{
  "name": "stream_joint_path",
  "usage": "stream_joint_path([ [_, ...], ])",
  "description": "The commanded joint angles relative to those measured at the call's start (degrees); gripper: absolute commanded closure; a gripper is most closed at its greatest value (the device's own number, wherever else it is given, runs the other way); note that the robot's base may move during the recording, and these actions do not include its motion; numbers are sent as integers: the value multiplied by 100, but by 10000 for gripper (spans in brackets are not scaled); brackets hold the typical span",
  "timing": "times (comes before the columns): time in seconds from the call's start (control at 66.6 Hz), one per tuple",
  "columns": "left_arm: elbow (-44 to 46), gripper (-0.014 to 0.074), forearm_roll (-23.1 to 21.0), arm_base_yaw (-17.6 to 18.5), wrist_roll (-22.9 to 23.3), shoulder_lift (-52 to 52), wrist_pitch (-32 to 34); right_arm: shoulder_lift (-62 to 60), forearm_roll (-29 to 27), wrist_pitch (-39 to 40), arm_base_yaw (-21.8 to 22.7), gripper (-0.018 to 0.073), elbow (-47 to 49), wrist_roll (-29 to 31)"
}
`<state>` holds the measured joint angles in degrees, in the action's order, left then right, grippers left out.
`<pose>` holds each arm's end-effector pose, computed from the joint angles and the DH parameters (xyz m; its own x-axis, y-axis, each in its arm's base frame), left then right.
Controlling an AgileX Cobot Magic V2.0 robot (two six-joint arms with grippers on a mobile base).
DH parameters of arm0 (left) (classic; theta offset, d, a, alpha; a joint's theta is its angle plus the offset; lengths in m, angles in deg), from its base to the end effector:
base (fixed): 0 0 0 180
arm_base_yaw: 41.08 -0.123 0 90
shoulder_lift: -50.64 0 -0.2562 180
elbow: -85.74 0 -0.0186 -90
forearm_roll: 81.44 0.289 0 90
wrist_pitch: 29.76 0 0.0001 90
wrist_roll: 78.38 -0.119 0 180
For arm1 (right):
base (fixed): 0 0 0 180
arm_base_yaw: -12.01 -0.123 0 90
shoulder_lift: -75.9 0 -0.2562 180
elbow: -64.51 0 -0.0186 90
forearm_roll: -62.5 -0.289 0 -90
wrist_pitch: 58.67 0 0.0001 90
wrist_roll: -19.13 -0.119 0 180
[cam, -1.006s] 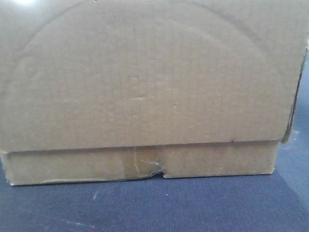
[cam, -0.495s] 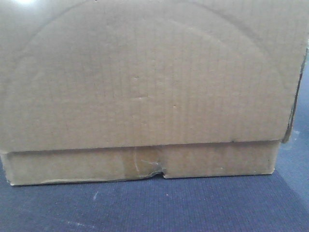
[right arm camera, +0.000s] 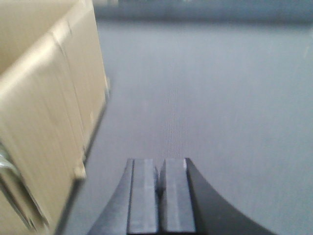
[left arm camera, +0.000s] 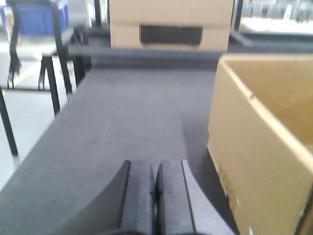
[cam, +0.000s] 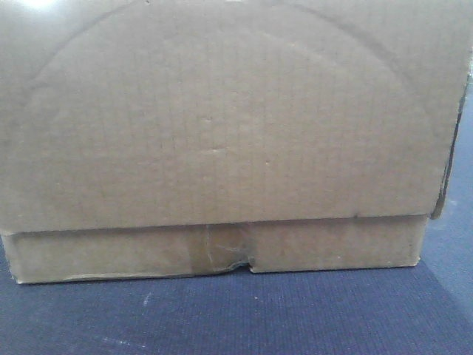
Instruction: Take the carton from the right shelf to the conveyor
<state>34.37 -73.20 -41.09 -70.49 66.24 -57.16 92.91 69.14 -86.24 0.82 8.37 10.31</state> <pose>0.1304 0.0079 0.3134 -0.0713 -0.0098 -0.9974 -0.0667 0.9978 -0.0051 0.1415 0.0215 0.2776 -0.1868 0.0150 -0.9823 -0.1328 0.9903 0.0404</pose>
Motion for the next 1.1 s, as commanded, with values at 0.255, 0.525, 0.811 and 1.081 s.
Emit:
stream_joint_path([
  [0.255, -5, 602, -16, -32, -27, -189, 144, -835, 31, 335, 13, 634, -28, 34],
  [0.525, -5, 602, -16, -32, -27, -189, 144, -835, 31, 355, 13, 634, -28, 34],
  [0.811, -5, 602, -16, -32, -27, -189, 144, -835, 31, 355, 13, 634, -28, 34],
  [1.081, -308, 602, -65, -32, -44, -254, 326, -835, 31, 355, 13, 634, -28, 34],
])
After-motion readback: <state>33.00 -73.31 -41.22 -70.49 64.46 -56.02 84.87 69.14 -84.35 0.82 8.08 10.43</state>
